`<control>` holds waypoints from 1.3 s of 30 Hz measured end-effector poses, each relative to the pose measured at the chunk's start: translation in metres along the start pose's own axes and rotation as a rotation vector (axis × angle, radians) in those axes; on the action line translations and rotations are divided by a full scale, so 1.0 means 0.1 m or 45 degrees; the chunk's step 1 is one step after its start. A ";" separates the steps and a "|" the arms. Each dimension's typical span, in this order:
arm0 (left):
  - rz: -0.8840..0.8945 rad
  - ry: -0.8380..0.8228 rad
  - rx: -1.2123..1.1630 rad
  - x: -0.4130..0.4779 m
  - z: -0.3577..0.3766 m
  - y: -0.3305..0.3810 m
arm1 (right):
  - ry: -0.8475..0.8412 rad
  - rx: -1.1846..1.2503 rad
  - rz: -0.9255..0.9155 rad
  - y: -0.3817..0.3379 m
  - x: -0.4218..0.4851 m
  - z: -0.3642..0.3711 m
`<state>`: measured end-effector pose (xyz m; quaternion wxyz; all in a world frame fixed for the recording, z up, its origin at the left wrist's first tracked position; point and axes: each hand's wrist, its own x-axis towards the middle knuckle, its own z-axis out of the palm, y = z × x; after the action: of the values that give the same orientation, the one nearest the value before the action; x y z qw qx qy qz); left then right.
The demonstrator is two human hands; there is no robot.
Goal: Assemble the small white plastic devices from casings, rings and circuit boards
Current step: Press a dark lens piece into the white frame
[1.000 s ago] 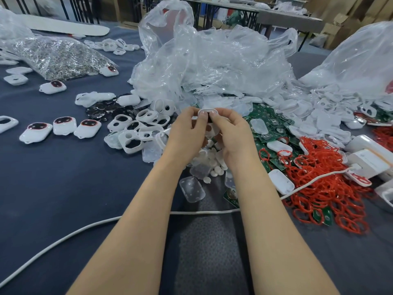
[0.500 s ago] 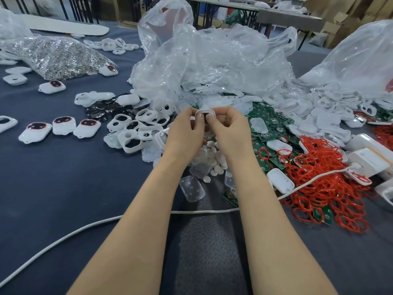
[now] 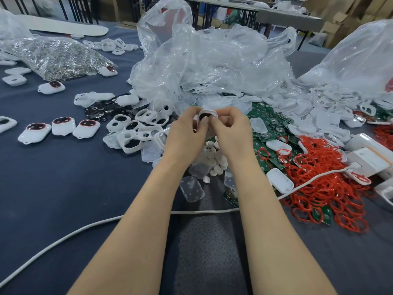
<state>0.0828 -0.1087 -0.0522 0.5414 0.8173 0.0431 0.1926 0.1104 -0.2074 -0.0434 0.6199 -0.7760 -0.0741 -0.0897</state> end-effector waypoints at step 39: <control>-0.520 -0.059 -0.716 0.05 -0.14 0.10 | -0.102 0.136 0.055 -0.14 0.02 -0.22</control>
<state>0.0809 -0.0989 -0.0372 0.7735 0.6149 0.1387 0.0659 0.1078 -0.2256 -0.0248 0.6587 -0.7463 -0.0868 -0.0410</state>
